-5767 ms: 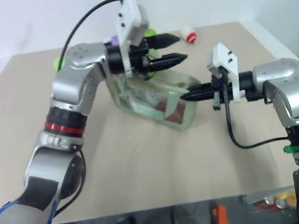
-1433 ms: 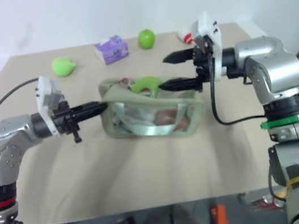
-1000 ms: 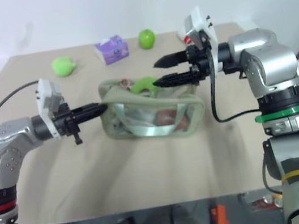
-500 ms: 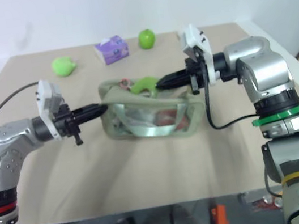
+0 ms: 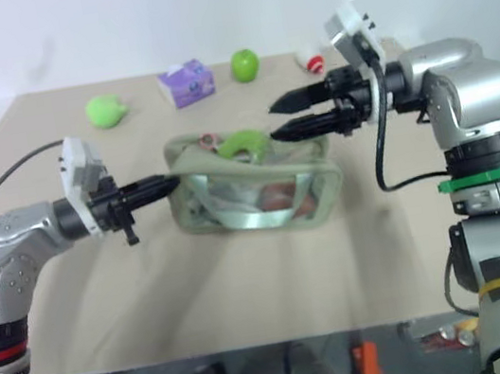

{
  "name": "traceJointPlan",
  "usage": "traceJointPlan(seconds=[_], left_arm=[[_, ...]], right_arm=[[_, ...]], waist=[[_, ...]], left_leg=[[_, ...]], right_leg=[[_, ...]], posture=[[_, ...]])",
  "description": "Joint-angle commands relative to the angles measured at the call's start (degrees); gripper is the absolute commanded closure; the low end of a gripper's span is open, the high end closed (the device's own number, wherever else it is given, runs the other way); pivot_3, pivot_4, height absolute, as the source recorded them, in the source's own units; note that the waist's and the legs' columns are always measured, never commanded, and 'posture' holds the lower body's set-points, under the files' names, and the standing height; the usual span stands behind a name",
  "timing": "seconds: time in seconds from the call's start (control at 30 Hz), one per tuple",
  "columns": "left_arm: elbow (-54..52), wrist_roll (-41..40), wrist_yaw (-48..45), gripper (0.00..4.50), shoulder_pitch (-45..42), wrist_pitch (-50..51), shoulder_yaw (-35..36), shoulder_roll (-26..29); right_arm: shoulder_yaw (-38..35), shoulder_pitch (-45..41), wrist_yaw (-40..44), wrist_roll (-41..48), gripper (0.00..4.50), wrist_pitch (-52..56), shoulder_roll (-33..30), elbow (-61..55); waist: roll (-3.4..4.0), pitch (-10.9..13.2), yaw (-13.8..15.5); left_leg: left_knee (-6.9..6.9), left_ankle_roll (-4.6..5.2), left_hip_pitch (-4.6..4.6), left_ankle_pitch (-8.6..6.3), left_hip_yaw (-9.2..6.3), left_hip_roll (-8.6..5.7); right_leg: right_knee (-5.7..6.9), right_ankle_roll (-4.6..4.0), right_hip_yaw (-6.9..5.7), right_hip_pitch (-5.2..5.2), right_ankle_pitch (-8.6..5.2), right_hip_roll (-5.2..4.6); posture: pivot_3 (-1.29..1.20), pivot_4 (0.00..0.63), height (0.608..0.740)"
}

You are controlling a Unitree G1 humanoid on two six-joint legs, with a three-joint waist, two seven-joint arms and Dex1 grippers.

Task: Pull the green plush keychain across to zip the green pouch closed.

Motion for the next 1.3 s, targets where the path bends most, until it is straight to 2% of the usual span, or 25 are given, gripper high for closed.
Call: traceJointPlan(seconds=[0.03, 0.27, 0.87, 1.3], left_arm=[[-1.6, -1.3, 0.0, 4.5, -0.7, -1.2, 1.2, -0.4], [-1.9, -1.3, 0.2, 4.5, -0.5, -1.3, 1.1, -0.5], [-3.8, -2.0, 1.9, 4.5, 0.5, -0.7, 1.8, -0.6], [-4.4, -2.5, 3.0, 4.5, 0.9, -0.6, 1.8, -0.8]], right_arm=[[0.4, 0.5, 0.2, -0.8, 1.79, -1.5, -0.2, -2.5], [3.0, 0.0, -1.4, -4.8, 1.79, -5.6, 2.3, 1.2], [3.4, -6.2, 0.5, -8.8, 1.79, -11.5, 7.1, 12.5], [3.8, -10.2, 0.3, -10.0, 1.79, -14.2, 14.5, 17.2]], waist=[[0.0, 0.0, 0.0], [0.0, 0.0, 0.0], [0.0, 0.0, 0.0], [0.0, 0.0, 0.0]], left_leg=[[0.0, 0.0, 0.0, 0.0, 0.0, 0.0], [0.0, 0.0, 0.0, 0.0, 0.0, 0.0], [-0.01, 0.0, 0.0, 0.0, 0.01, -0.01], [-0.02, 0.0, -0.01, 0.0, -0.03, 0.0]], right_leg=[[0.0, 0.0, 0.0, 0.0, 0.0, 0.0], [0.0, 0.01, 0.0, 0.0, 0.01, 0.0], [0.0, 0.02, 0.0, 0.0, 0.02, -0.01], [0.01, 0.0, -0.02, 0.01, 0.03, 0.0]], posture=[[0.0, 0.15, 0.74], [0.0, 0.15, 0.74], [0.0, 0.15, 0.74], [0.0, 0.15, 0.74]])
